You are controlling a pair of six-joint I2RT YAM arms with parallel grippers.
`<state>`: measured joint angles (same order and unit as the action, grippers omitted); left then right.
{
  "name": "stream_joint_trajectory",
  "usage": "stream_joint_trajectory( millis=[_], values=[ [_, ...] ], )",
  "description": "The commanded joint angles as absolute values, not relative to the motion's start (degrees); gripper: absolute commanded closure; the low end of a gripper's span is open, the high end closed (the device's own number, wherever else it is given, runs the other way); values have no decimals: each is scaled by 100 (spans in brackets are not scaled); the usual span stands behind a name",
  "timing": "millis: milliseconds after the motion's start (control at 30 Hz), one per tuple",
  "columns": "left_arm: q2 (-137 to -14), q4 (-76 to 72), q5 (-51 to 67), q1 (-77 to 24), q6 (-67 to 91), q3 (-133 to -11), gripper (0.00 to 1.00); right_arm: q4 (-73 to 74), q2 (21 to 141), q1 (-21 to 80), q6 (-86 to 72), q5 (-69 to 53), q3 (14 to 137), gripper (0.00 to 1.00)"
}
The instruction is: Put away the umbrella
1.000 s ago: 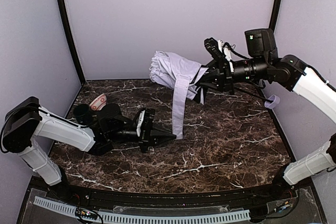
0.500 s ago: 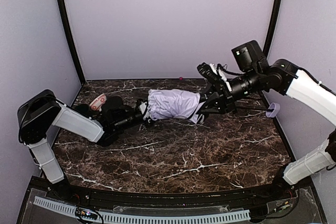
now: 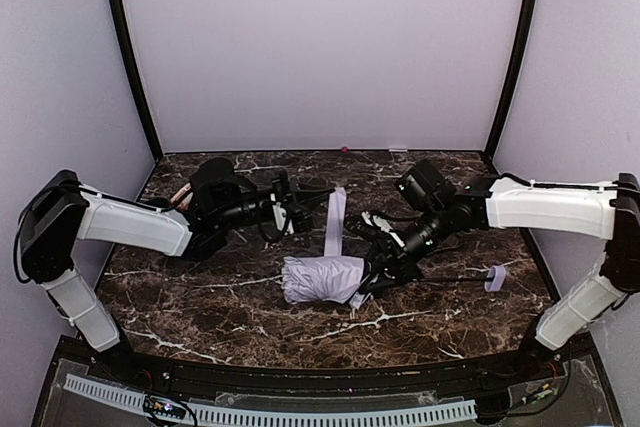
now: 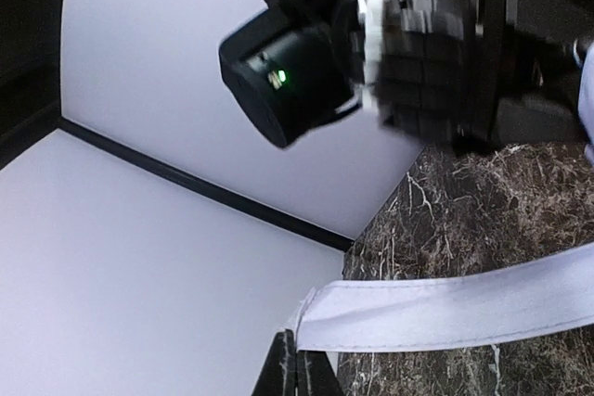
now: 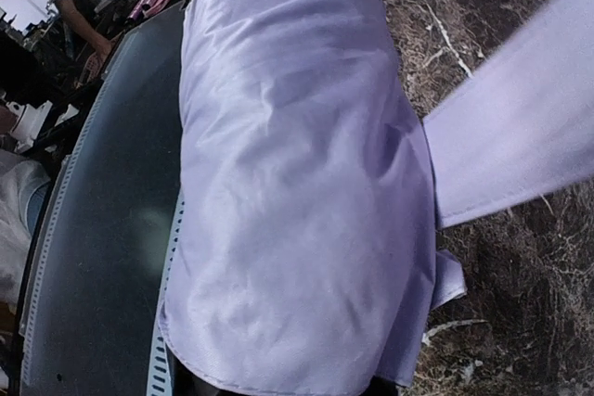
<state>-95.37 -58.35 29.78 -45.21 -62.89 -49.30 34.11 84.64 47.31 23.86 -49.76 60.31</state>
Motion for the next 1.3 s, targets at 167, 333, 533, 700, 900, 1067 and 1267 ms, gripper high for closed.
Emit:
stream_joint_trajectory(
  millis=[167, 333, 533, 700, 900, 1067, 1267],
  values=[
    [-7813, -4332, 2899, -5244, -7308, -4651, 100, 1528, 9384, 3757, 205, -4807, 5561, 100],
    [-7943, -3458, 3185, -5307, -7182, -4683, 100, 1379, 10140, 3602, 79, -5098, 6107, 100],
    [-8707, -2716, 2315, -5734, -6767, -5032, 100, 1177, 10831, 3169, -135, -5427, 6150, 100],
    [-8915, -3005, 1632, -6001, -5804, -4378, 100, 692, 11277, 3031, -648, -5402, 6155, 100],
    [-9842, -3103, 712, -6091, -5968, -3966, 100, 816, 11784, 3010, -560, -5246, 6312, 100],
    [-10398, -2877, 775, -6085, -6254, -4142, 100, 928, 11869, 2961, -528, -5086, 6327, 100],
    [-10917, -2575, 436, -6090, -6675, -4312, 100, 1063, 12011, 2961, -509, -4897, 6370, 97]
  ],
)
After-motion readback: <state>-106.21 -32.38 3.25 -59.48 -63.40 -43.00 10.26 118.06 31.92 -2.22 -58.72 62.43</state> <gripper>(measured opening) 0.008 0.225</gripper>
